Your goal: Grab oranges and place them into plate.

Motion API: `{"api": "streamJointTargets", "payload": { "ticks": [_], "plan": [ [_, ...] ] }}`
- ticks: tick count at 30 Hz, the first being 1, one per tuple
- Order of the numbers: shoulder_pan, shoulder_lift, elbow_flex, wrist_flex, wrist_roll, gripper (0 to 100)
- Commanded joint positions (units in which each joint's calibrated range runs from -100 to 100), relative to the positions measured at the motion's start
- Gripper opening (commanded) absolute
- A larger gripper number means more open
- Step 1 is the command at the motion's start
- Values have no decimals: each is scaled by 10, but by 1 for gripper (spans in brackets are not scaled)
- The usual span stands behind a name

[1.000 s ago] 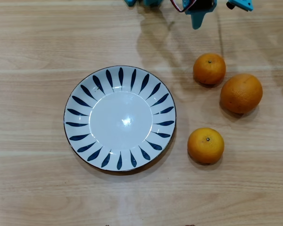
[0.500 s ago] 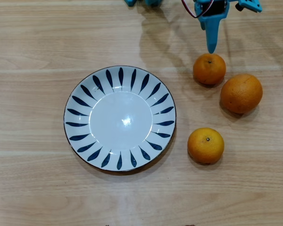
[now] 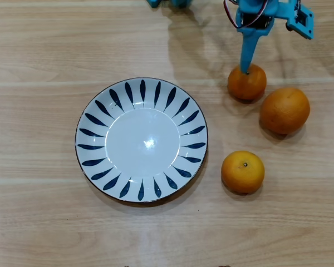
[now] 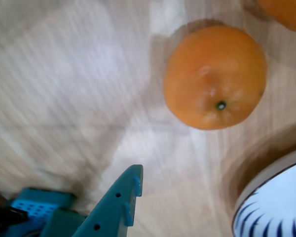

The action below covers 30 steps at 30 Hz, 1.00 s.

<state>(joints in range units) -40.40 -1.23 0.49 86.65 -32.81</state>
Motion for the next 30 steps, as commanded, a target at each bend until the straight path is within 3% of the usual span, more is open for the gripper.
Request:
{"api": "streamJointTargets", "payload": {
  "ticks": [1, 12, 19, 30],
  "plan": [
    [-5, 14, -46, -12, -50, 37],
    [-25, 86, -43, -144, -98, 38],
    [-20, 127, -43, -149, -129, 41],
    [4, 181, -43, -149, -132, 42]
  ]
}}
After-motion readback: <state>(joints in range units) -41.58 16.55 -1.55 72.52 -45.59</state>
